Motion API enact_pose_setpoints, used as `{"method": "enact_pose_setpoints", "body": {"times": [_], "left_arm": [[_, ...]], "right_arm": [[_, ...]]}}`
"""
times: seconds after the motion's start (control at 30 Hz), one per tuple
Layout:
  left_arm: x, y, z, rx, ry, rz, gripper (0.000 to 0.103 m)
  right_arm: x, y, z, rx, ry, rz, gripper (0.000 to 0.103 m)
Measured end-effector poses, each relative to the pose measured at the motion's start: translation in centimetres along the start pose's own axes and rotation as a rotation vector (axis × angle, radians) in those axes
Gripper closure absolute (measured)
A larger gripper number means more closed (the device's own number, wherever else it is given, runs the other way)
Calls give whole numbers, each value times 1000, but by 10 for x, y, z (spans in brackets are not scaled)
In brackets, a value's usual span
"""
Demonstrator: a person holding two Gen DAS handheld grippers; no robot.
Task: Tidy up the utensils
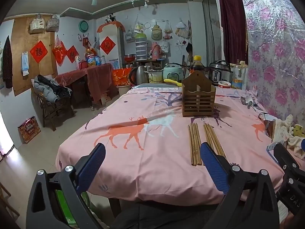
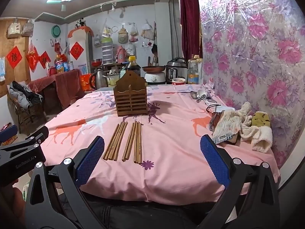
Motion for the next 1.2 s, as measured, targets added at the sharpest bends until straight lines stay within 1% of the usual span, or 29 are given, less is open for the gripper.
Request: {"method": "enact_pose_setpoints", "body": {"times": [1.2], "left_arm": [[2,2,-2,7,-1,-1,6]], "right_arm": [[0,1,-1,0,3,-2,7]]}}
Point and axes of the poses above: each gripper's, at about its wrist camera, not at the fingertips, and x roughly the way its jaws point, y to its right, z to its underside, the point moved 7 cm from there along x, roughly the way its jaws point, and after that the axes turned 7 degrees about -z, right-handed, at the moved point
